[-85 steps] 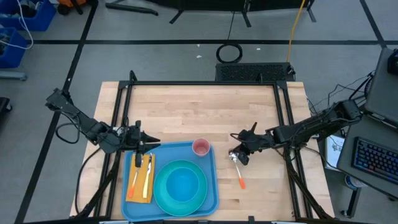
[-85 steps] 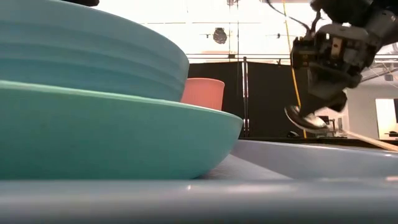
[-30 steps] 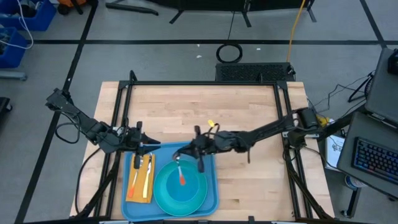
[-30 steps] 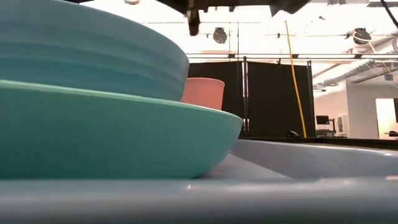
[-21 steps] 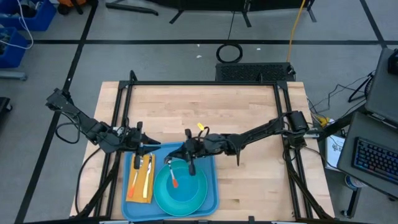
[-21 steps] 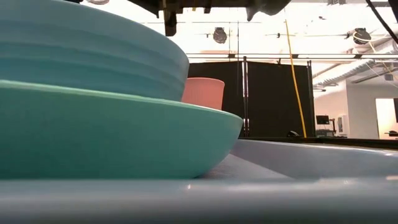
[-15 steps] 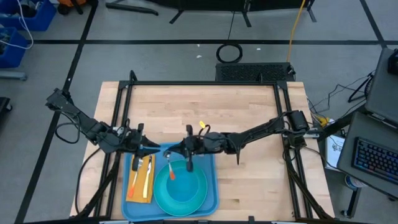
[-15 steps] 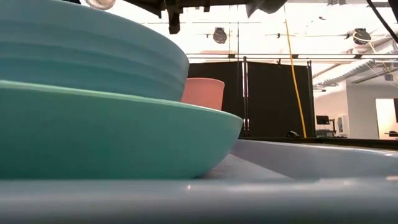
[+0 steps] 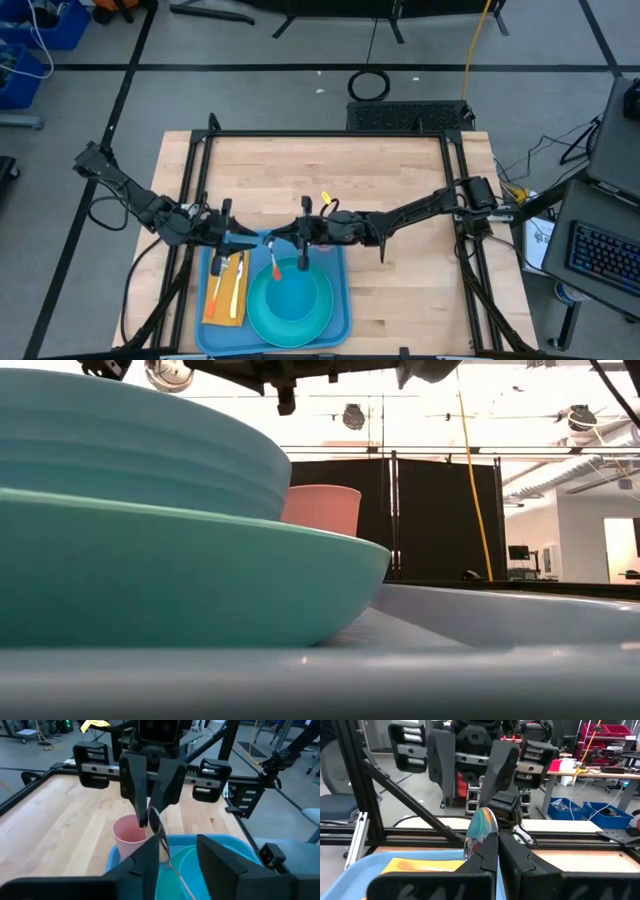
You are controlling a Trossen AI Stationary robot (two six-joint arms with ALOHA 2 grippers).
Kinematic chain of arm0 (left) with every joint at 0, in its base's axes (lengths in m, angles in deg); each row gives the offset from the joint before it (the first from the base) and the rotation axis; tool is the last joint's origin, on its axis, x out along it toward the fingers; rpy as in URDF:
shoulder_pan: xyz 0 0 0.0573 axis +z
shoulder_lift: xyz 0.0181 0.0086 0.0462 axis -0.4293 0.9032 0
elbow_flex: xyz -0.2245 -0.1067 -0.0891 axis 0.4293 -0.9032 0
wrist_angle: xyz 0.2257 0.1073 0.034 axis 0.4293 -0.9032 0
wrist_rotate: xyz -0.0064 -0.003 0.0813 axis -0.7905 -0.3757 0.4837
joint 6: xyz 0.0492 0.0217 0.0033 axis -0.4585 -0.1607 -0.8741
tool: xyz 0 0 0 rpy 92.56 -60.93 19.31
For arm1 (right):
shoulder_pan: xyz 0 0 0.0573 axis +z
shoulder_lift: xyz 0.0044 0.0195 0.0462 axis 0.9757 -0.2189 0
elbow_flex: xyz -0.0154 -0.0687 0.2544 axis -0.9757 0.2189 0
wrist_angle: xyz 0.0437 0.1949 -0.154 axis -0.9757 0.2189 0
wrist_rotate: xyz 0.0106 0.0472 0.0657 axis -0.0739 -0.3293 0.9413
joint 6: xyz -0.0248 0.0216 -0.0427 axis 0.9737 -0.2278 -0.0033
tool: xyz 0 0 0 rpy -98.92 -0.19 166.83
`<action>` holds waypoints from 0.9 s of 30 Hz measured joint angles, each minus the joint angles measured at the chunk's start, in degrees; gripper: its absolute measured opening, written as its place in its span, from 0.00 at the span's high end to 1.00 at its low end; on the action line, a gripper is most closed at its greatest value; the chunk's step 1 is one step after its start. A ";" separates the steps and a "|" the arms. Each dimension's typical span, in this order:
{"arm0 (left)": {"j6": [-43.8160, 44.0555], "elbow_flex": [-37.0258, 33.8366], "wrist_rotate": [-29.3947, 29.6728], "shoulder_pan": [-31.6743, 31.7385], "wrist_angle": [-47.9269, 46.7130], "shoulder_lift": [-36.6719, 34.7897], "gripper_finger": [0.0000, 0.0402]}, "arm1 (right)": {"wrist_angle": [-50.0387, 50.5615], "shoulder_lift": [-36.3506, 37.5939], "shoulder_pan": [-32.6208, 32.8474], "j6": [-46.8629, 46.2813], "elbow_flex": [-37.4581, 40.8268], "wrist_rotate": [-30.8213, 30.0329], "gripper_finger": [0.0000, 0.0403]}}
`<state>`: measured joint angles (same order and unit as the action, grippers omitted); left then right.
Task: Set up tray
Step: Put the orange spoon on top of the yellow table napkin between the orange fork and yellow table knife on the blue tray
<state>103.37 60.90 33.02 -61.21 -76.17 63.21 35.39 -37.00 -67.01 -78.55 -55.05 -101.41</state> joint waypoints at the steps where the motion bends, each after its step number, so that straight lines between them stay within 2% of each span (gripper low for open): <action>1: 0.06 0.00 0.12 0.02 0.01 0.00 0.64 | 0.02 0.00 -0.10 -0.04 0.00 0.06 1.00; 5: 1.33 0.00 2.41 0.02 0.00 0.02 0.57 | -0.99 0.00 -0.21 0.02 0.00 -0.02 1.00; 9: 2.24 0.00 2.91 0.02 1.32 0.02 0.53 | -1.84 0.00 -0.13 0.05 0.04 0.19 1.00; 19: 1.17 0.00 3.10 0.19 2.57 2.20 0.56 | -4.96 0.00 -0.15 0.05 0.04 1.71 1.00; 27: 0.67 0.00 3.91 1.86 4.26 3.77 0.58 | -3.19 0.00 -0.15 0.09 -0.94 1.72 1.00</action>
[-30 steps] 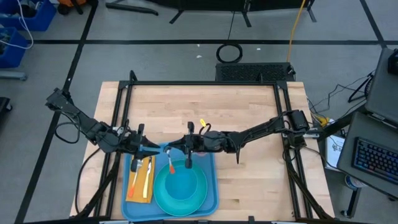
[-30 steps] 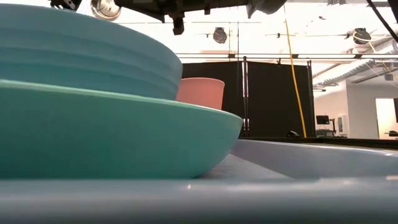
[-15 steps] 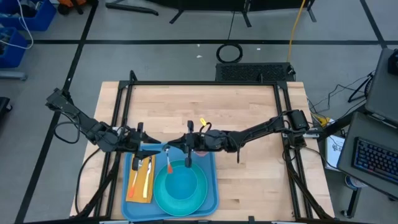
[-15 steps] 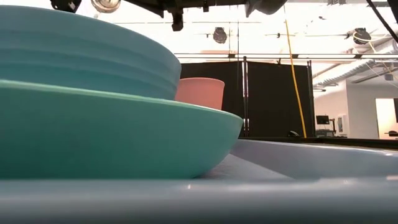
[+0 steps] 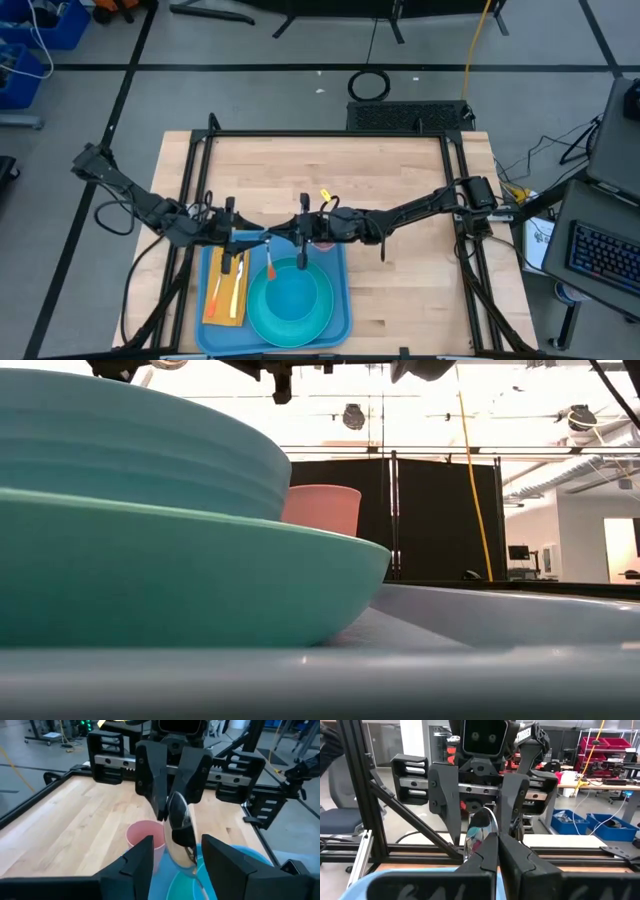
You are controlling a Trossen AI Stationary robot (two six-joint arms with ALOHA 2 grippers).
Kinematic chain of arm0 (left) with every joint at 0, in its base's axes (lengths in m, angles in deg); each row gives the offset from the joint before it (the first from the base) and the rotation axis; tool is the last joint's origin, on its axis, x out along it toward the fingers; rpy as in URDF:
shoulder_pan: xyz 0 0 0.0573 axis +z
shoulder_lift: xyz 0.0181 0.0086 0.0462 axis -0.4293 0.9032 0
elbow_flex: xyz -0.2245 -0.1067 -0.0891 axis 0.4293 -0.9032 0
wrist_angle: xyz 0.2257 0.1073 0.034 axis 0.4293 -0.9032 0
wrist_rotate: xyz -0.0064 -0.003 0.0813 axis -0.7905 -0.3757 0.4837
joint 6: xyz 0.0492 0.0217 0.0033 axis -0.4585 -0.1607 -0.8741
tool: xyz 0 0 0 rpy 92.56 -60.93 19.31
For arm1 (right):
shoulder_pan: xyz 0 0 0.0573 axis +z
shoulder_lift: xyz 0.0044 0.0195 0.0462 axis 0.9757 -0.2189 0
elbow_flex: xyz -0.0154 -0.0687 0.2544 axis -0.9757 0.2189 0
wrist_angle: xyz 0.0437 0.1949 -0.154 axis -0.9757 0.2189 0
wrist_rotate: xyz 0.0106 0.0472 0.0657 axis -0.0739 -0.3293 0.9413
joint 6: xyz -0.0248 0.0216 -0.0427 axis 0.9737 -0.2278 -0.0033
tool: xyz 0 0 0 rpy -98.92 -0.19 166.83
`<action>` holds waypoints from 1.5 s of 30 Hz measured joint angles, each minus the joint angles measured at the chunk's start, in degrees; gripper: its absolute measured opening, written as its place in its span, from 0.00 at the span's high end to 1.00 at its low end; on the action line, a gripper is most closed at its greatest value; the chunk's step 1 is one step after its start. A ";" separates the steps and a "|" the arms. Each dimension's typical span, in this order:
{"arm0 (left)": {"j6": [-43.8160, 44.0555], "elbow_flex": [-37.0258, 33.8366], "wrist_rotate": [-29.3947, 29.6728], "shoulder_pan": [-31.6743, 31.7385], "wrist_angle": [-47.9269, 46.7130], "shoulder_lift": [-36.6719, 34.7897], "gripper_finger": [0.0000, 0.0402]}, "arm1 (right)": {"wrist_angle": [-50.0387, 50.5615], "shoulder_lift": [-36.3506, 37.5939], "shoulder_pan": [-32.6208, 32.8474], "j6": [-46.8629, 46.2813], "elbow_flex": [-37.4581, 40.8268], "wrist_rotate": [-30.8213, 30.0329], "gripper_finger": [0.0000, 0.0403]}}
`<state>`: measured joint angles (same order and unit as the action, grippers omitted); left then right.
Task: Set up tray
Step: Put the orange spoon on top of the yellow table napkin between the orange fork and yellow table knife on the blue tray
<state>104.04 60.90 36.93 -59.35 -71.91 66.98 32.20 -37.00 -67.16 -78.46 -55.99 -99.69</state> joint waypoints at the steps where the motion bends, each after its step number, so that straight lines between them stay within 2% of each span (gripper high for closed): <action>1: 0.01 0.00 -0.69 0.13 0.02 0.01 0.59 | 0.13 0.00 0.00 -0.02 0.00 -0.01 1.00; 7: 0.05 0.00 -1.54 0.53 0.01 0.01 0.70 | 0.15 0.00 0.00 -0.03 0.00 1.12 1.00; 15: -0.31 0.00 0.05 0.58 -0.63 0.01 0.96 | 0.01 0.00 0.11 -0.30 0.00 1.35 1.00; 23: -0.19 0.00 2.42 0.54 -0.61 0.01 0.98 | -0.27 0.00 0.04 0.58 -0.04 1.36 0.98; 38: 0.21 0.00 2.59 -2.41 -0.42 -0.83 0.99 | 0.23 0.22 0.45 3.65 -0.07 1.63 0.71; 45: 1.91 0.00 3.33 -5.66 -2.28 -2.58 0.99 | 1.00 0.26 0.31 5.36 -0.04 1.03 0.63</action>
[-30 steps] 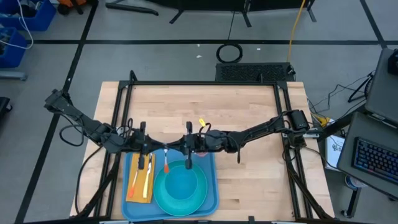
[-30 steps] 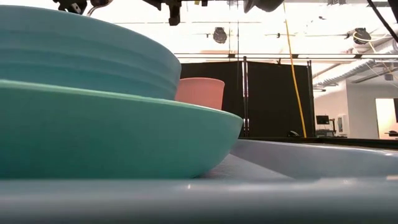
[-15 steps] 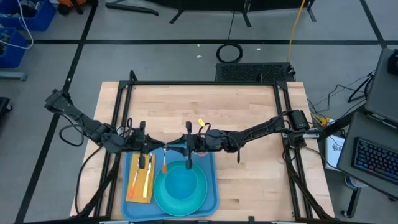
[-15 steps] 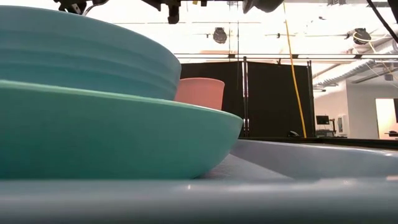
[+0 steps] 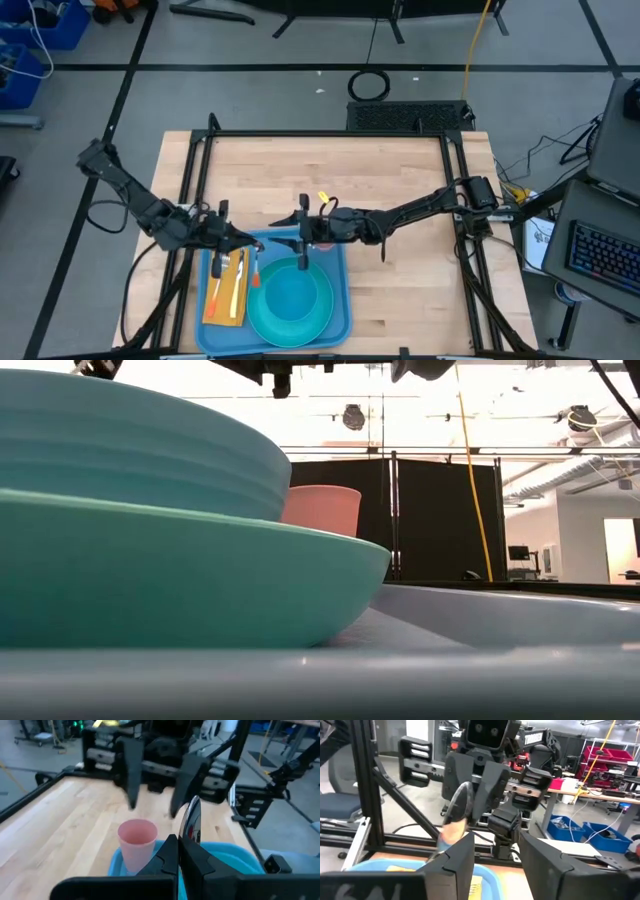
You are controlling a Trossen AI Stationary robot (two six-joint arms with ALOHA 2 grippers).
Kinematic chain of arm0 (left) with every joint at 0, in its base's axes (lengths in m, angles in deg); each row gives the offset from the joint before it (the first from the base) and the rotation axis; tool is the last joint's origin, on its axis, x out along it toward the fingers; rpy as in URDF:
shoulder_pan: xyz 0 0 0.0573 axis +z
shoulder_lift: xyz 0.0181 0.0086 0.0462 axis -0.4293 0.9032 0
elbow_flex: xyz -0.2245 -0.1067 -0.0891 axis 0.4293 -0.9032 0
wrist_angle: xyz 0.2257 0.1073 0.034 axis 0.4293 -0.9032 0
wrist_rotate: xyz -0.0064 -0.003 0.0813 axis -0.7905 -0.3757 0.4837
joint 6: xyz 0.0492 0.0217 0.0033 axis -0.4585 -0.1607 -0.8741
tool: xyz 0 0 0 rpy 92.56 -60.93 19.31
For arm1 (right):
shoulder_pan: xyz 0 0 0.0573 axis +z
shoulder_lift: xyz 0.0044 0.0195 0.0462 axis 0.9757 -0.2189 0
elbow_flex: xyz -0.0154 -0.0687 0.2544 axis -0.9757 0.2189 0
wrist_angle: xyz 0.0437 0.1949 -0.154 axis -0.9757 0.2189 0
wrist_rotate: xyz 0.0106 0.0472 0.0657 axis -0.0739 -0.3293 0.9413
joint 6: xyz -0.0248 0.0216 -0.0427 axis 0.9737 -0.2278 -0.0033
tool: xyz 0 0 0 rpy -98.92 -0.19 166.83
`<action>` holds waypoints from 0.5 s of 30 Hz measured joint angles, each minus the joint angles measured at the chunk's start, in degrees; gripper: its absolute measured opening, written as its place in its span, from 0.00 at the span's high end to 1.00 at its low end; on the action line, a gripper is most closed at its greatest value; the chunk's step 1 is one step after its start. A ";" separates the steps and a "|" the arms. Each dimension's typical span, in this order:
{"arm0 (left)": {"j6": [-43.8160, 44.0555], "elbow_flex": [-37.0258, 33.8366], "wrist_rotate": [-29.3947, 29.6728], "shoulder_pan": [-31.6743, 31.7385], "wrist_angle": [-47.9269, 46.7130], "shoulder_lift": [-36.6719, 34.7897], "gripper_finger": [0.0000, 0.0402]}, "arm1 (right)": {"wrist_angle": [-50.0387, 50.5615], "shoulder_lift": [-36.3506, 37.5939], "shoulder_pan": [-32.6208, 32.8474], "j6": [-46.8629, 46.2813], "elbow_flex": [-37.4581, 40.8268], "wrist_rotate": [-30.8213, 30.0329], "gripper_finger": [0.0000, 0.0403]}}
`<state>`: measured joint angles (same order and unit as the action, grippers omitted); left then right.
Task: Set up tray
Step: Put the orange spoon on top of the yellow table napkin between the orange fork and yellow table knife on the blue tray
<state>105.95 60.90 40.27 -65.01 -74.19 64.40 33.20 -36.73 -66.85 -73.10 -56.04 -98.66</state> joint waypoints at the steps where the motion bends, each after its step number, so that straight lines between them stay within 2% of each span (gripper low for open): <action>1: 0.81 0.00 0.45 -0.46 -1.13 -0.30 0.99 | 0.15 0.00 0.04 0.12 0.00 0.02 0.63; 15: 27.78 -0.01 1.75 -4.07 -20.81 -2.74 0.99 | 3.35 0.11 0.16 0.65 0.00 0.24 0.62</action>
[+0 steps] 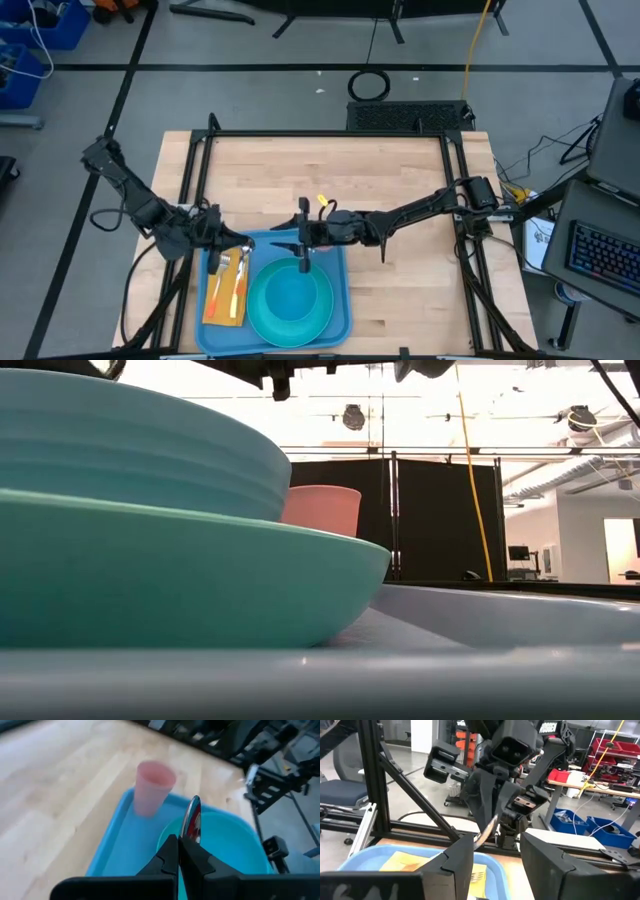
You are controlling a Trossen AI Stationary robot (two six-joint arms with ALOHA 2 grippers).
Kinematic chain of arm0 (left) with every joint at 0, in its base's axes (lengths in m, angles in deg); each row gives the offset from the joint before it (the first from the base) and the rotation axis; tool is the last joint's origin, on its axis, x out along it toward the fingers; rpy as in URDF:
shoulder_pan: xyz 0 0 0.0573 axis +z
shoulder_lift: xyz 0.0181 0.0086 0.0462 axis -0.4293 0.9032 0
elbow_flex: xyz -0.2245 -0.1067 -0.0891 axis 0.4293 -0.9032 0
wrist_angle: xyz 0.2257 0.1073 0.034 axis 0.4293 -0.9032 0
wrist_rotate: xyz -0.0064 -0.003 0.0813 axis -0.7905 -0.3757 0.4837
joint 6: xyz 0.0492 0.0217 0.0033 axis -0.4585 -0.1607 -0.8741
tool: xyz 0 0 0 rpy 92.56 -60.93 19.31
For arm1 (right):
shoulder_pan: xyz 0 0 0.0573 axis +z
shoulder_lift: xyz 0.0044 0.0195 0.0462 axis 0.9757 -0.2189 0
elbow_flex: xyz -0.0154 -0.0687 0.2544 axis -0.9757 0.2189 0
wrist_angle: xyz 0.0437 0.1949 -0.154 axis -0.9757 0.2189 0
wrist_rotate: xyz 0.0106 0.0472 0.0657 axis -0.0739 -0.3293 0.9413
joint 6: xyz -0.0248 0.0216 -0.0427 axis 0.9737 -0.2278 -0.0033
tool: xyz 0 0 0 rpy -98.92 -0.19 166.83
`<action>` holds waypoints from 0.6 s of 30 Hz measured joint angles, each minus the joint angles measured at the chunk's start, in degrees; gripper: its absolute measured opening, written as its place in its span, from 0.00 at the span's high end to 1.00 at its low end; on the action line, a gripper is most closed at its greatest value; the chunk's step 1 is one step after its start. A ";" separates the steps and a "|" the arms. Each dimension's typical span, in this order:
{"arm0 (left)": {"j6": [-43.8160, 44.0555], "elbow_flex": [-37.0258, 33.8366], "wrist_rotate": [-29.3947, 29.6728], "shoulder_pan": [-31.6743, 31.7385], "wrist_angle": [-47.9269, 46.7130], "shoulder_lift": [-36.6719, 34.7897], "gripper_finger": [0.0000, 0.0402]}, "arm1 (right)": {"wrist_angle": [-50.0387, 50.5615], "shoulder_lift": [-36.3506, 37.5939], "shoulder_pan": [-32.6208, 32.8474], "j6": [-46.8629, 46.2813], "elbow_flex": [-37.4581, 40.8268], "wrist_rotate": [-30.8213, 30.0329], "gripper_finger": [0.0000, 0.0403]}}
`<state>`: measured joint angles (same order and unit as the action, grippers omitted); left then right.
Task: Set up tray
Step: Put the orange spoon on top of the yellow table napkin between the orange fork and yellow table knife on the blue tray
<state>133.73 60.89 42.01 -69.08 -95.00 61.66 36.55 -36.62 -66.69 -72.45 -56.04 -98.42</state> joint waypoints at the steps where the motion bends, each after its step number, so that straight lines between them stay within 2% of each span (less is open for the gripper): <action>1: 2.41 0.00 0.00 -0.29 -1.68 0.06 0.99 | 0.26 0.02 0.10 0.00 0.00 0.00 0.62; 9: 24.75 -0.03 -2.14 -3.46 -16.59 0.15 0.99 | 4.01 0.54 1.07 0.17 0.02 0.00 0.62; 18: 40.93 -7.47 -5.63 -6.79 -15.31 2.13 0.99 | 12.42 6.09 1.91 0.02 0.04 0.02 0.62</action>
<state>174.66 53.42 36.38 -75.88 -110.31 63.79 48.97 -30.53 -64.79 -72.43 -55.99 -98.40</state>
